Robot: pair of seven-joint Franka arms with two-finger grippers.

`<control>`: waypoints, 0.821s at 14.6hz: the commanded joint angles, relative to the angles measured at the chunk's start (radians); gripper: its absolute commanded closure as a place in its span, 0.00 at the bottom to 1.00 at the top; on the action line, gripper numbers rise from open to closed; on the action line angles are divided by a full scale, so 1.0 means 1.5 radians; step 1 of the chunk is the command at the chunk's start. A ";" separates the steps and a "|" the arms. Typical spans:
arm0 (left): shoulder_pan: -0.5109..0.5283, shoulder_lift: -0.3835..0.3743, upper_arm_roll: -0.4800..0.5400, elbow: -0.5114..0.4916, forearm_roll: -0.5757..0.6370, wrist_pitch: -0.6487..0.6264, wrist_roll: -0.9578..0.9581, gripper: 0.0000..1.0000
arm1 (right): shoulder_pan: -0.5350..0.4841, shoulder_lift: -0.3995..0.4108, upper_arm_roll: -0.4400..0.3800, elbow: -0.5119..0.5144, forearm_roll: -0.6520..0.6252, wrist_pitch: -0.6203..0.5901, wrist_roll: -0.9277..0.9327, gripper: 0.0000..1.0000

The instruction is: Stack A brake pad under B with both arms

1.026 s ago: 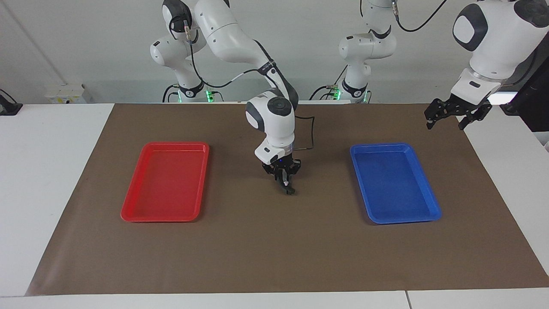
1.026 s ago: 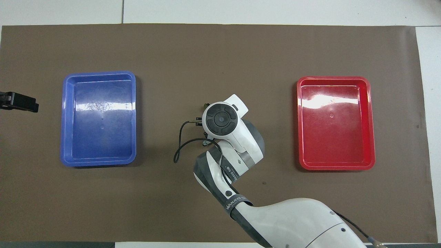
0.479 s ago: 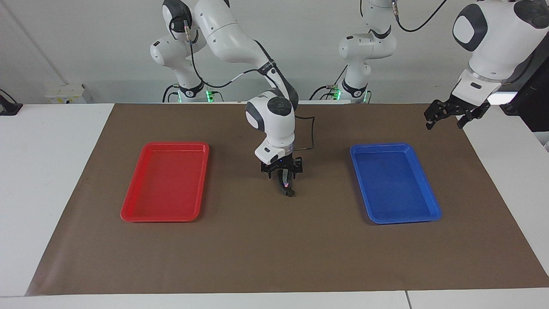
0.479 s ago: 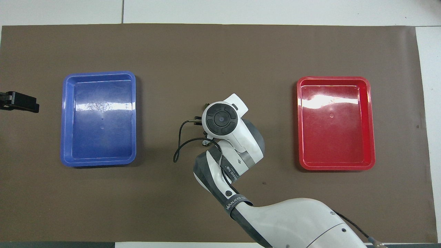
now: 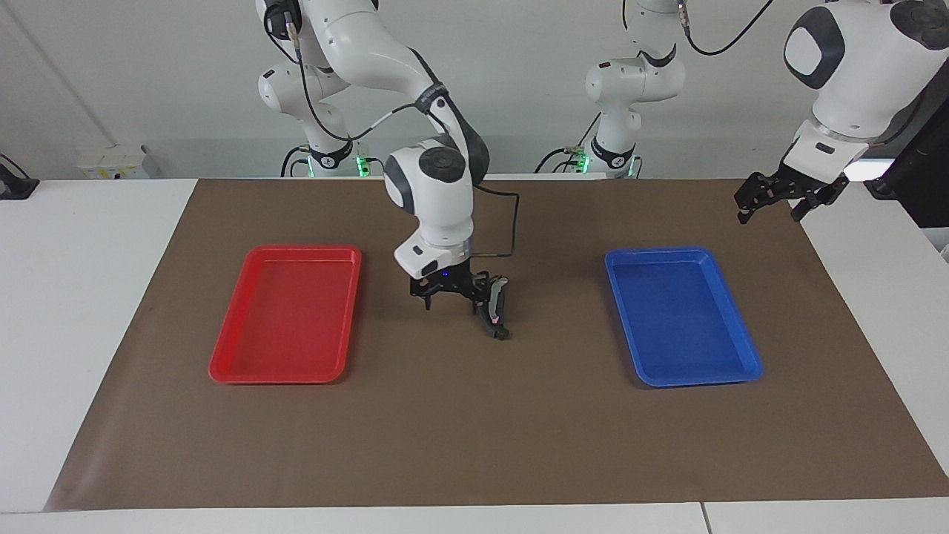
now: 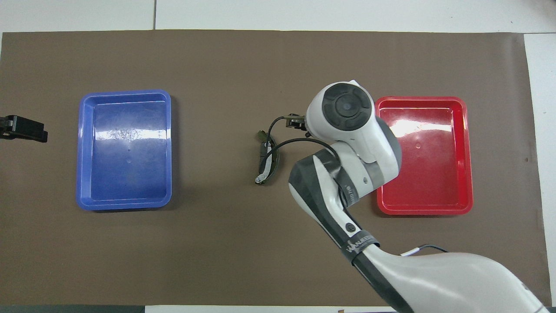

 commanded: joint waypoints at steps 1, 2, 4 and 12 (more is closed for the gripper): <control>0.003 -0.001 0.001 0.003 -0.007 -0.008 -0.007 0.00 | -0.073 -0.076 0.006 -0.030 -0.008 -0.079 -0.101 0.00; 0.003 -0.001 0.001 0.002 -0.007 -0.008 -0.007 0.00 | -0.103 -0.091 0.006 -0.032 -0.008 -0.107 -0.138 0.00; 0.003 -0.001 0.002 0.003 -0.007 -0.008 -0.007 0.00 | -0.153 -0.113 0.007 -0.032 -0.008 -0.161 -0.200 0.00; 0.003 -0.001 0.002 0.003 -0.007 -0.008 -0.007 0.00 | -0.280 -0.206 0.006 -0.034 -0.008 -0.259 -0.277 0.00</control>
